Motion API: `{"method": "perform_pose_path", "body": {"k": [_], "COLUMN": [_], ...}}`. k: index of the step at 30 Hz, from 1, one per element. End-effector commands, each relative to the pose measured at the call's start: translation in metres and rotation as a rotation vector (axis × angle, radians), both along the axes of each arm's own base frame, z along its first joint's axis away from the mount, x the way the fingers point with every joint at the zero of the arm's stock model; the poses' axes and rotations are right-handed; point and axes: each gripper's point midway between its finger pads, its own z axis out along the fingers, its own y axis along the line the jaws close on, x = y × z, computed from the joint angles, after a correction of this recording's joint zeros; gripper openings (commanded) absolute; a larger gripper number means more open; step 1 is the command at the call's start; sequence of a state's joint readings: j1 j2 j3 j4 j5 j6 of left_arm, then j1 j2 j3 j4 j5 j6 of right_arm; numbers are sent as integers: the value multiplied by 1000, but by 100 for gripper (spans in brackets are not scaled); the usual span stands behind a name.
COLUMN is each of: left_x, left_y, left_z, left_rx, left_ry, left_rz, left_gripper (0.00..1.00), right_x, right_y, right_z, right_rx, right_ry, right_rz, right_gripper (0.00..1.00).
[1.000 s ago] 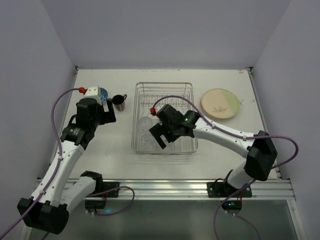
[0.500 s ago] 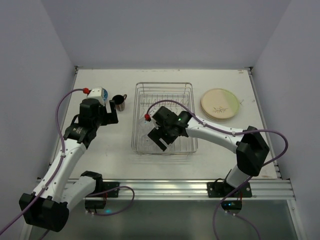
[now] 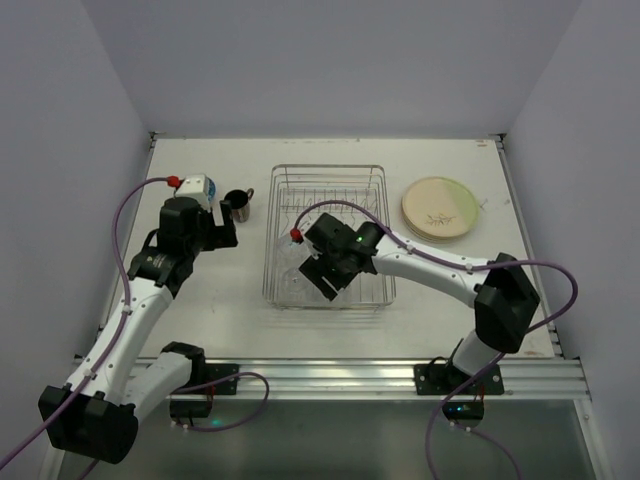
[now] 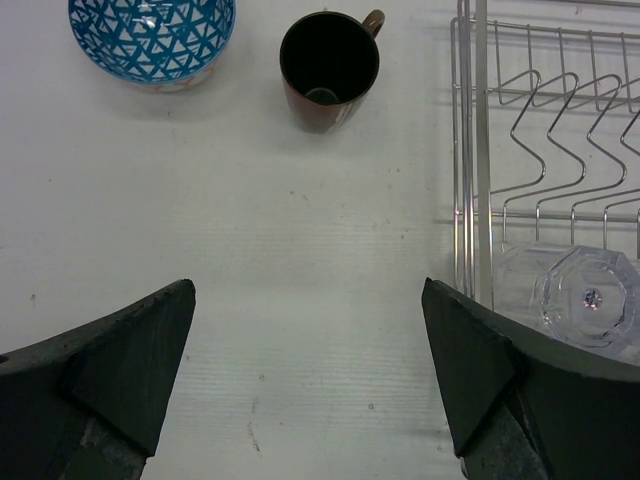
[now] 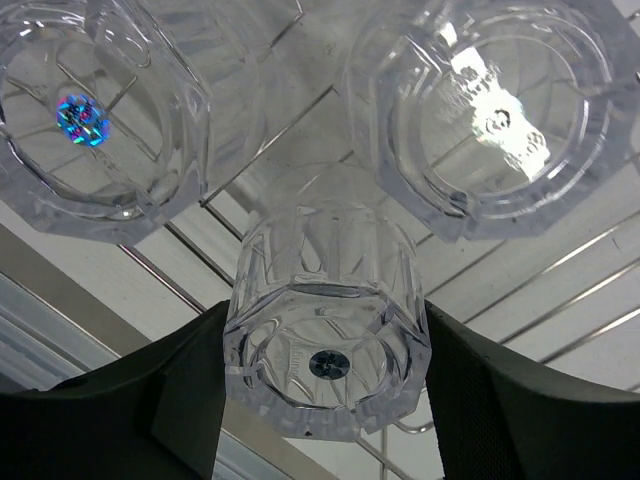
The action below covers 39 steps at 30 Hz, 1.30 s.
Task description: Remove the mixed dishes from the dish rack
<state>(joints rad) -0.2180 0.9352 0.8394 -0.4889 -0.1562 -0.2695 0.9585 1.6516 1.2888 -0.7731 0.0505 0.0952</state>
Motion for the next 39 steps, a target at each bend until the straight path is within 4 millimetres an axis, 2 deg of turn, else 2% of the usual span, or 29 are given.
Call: {"method": "perform_pose_path", "body": {"k": [1, 4, 8, 9, 11, 13, 14, 15, 16, 17, 18, 19, 20, 21, 22, 24, 25, 27, 28, 30, 31, 33, 34, 39], "left_x": [6, 6, 4, 4, 2, -4, -7, -16, -21, -28, -41, -48, -57, -69, -75, -85, -93, -98, -100, -103, -104, -110, -113, -132], "left_y": [-6, -15, -27, -33, -47, -75, -87, -108, -120, -131, -148, -156, -165, -173, -177, -192, -204, -213, -216, -220, -219, -219, -219, -231], "left_z": [18, 30, 58, 69, 81, 103, 109, 123, 130, 137, 151, 159, 164, 175, 180, 192, 193, 206, 209, 219, 221, 230, 232, 239], "left_rx": [-17, -56, -130, -155, -217, -313, -371, -442, -492, -573, -634, -679, -779, -797, -828, -882, -902, -919, -928, -953, -964, -995, -1001, -1042], "left_ry": [-62, -86, -144, -169, -189, -231, -234, -263, -269, -262, -309, -329, -291, -363, -372, -384, -369, -400, -408, -441, -454, -477, -479, -460], "left_rz": [-32, -64, -101, -126, -184, -324, -375, -503, -573, -628, -784, -852, -894, -1008, -1040, -1098, -1140, -1178, -1190, -1212, -1218, -1241, -1256, -1348], "left_gripper": [100, 100, 100, 100, 100, 100, 100, 100, 100, 100, 100, 100, 100, 100, 100, 100, 100, 100, 100, 97, 93, 90, 89, 76], "right_x": [7, 12, 15, 15, 20, 29, 29, 27, 39, 39, 33, 36, 33, 26, 26, 21, 15, 9, 5, -6, -14, -27, -29, -30], "right_y": [-9, -13, -15, -17, -24, -32, -36, -35, -40, -40, -45, -43, -44, -49, -49, -49, -48, -45, -44, -39, -39, -33, -33, -29], "right_z": [46, 74, 111, 117, 135, 149, 163, 171, 186, 190, 211, 233, 235, 252, 268, 277, 291, 298, 309, 313, 327, 324, 331, 331], "right_rx": [43, 107, 240, 257, 310, 365, 421, 477, 551, 612, 708, 824, 878, 945, 1006, 1064, 1115, 1159, 1199, 1243, 1292, 1330, 1356, 1376], "right_ry": [-94, -149, -161, -167, -190, -213, -223, -208, -236, -218, -235, -245, -229, -254, -278, -274, -290, -277, -298, -267, -299, -254, -276, -276], "right_rz": [-56, -118, -186, -198, -246, -295, -316, -315, -351, -365, -359, -332, -339, -323, -303, -296, -255, -225, -188, -129, -72, 5, 29, 62], "right_gripper": [37, 31, 25, 20, 1, 0, 0, 0, 0, 0, 0, 0, 0, 0, 0, 0, 0, 0, 0, 0, 0, 0, 0, 0]}}
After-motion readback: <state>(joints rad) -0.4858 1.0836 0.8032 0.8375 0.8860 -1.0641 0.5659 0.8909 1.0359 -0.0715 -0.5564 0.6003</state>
